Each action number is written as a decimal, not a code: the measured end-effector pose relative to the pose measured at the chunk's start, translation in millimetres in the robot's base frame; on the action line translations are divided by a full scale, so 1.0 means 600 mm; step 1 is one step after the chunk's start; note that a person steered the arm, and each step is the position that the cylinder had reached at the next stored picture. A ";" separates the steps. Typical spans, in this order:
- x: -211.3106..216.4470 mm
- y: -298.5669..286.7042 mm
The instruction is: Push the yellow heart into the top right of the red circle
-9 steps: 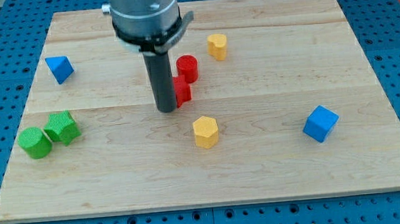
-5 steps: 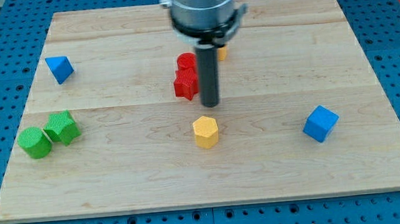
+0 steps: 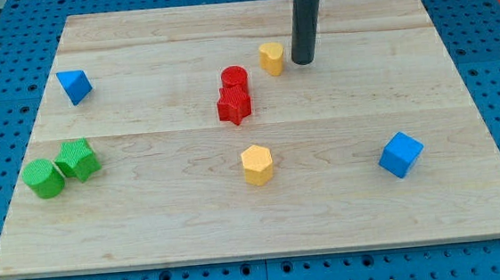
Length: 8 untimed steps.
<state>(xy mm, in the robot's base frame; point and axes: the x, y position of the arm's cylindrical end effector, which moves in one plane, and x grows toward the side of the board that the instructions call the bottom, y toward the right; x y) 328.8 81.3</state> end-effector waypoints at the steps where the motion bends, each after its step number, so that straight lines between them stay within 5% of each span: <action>1: -0.003 0.000; 5: -0.043 0.010; 6: -0.043 -0.082; 8: -0.024 -0.113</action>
